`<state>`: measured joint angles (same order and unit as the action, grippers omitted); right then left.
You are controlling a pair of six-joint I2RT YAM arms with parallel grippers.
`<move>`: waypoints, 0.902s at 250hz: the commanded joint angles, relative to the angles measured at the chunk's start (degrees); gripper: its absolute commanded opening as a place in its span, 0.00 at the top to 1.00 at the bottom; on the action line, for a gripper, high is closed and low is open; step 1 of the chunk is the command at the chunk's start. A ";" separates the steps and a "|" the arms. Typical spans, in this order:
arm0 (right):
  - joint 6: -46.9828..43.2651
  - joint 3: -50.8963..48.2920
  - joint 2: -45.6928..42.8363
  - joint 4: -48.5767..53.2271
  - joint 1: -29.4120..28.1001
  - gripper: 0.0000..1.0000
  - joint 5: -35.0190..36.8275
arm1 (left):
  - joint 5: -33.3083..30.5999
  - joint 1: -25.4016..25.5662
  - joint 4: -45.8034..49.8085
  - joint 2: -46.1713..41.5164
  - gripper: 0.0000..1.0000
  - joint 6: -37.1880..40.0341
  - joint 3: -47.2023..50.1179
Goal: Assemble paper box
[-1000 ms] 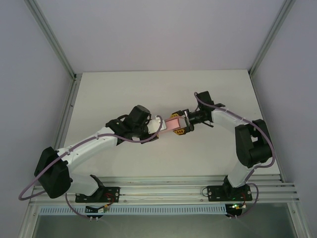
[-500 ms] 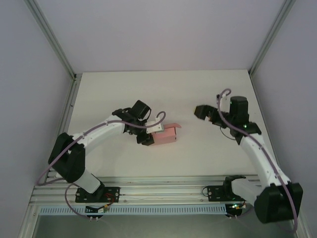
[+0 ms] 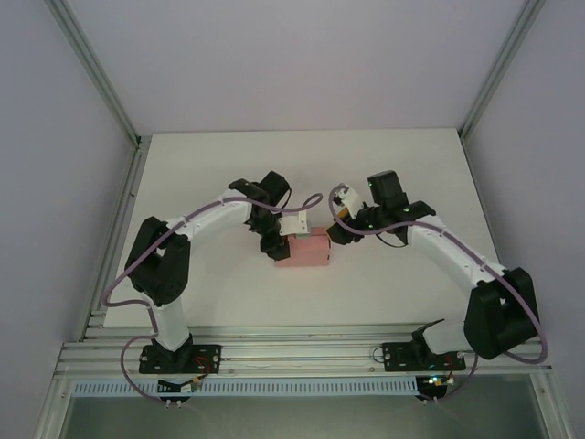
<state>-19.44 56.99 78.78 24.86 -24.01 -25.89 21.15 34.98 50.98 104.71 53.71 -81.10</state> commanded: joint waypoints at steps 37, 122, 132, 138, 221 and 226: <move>-4.52 -0.60 0.87 0.87 -0.97 0.54 4.45 | 1.61 -0.37 3.11 0.15 0.64 2.58 -1.10; -4.39 0.62 4.32 3.70 -2.66 0.79 6.66 | 0.70 -0.37 0.54 -0.19 0.63 1.08 -0.11; -4.23 0.58 4.36 3.80 -2.98 0.83 6.23 | 0.66 -0.32 0.23 -0.03 0.64 0.75 -0.20; -4.08 0.53 4.29 3.83 -3.21 0.85 6.12 | 0.57 -0.39 0.14 0.13 0.64 0.63 -0.20; 8.96 1.55 2.77 2.40 -6.84 1.00 11.88 | -1.82 -0.22 -1.10 2.65 0.63 -4.05 -1.42; 11.14 1.67 2.79 2.13 -7.38 1.00 12.67 | -1.84 -0.18 -1.27 2.65 0.63 -4.56 -1.59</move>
<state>-18.02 57.06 82.35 26.79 -28.73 -14.61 20.78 34.92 51.99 105.08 53.01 -81.41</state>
